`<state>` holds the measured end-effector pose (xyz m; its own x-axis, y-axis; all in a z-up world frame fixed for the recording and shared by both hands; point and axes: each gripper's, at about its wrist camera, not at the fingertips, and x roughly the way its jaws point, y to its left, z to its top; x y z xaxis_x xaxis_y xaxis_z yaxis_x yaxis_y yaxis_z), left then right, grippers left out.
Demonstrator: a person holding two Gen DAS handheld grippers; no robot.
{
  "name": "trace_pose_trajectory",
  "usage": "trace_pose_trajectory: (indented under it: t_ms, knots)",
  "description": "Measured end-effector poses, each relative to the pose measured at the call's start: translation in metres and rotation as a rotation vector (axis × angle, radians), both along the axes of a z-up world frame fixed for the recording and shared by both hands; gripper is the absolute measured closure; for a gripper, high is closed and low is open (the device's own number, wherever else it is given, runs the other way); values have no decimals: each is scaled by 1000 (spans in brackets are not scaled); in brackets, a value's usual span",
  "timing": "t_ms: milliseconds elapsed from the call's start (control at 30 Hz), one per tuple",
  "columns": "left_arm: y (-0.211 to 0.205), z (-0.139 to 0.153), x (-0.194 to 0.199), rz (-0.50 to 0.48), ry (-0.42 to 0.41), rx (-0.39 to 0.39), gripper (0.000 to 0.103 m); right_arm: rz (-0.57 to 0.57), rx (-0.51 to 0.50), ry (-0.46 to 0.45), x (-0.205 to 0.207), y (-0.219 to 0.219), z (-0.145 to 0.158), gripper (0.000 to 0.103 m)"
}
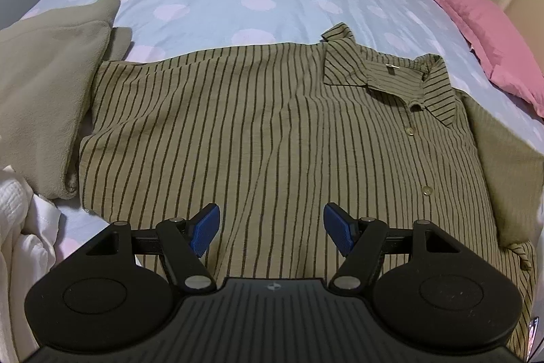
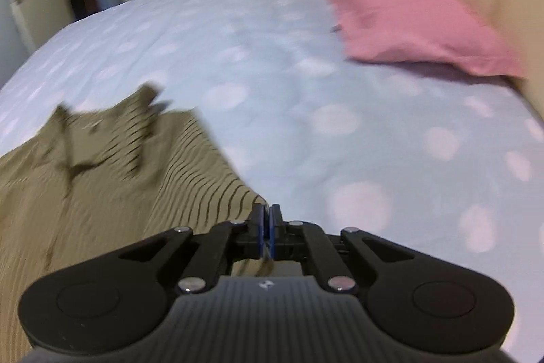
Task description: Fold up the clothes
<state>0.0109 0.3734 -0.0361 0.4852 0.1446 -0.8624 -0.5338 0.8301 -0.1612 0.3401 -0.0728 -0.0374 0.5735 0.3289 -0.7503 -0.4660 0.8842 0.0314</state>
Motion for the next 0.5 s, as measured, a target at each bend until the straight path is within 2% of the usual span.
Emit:
trace_pose_trajectory:
  t_ms: [233, 500]
  knots:
    - [-1, -11, 5, -13, 36, 12, 37, -70, -136, -111, 51, -13, 22, 100]
    - [0, -26, 6, -56, 99, 41, 37, -103, -373, -225, 115, 18, -16, 101]
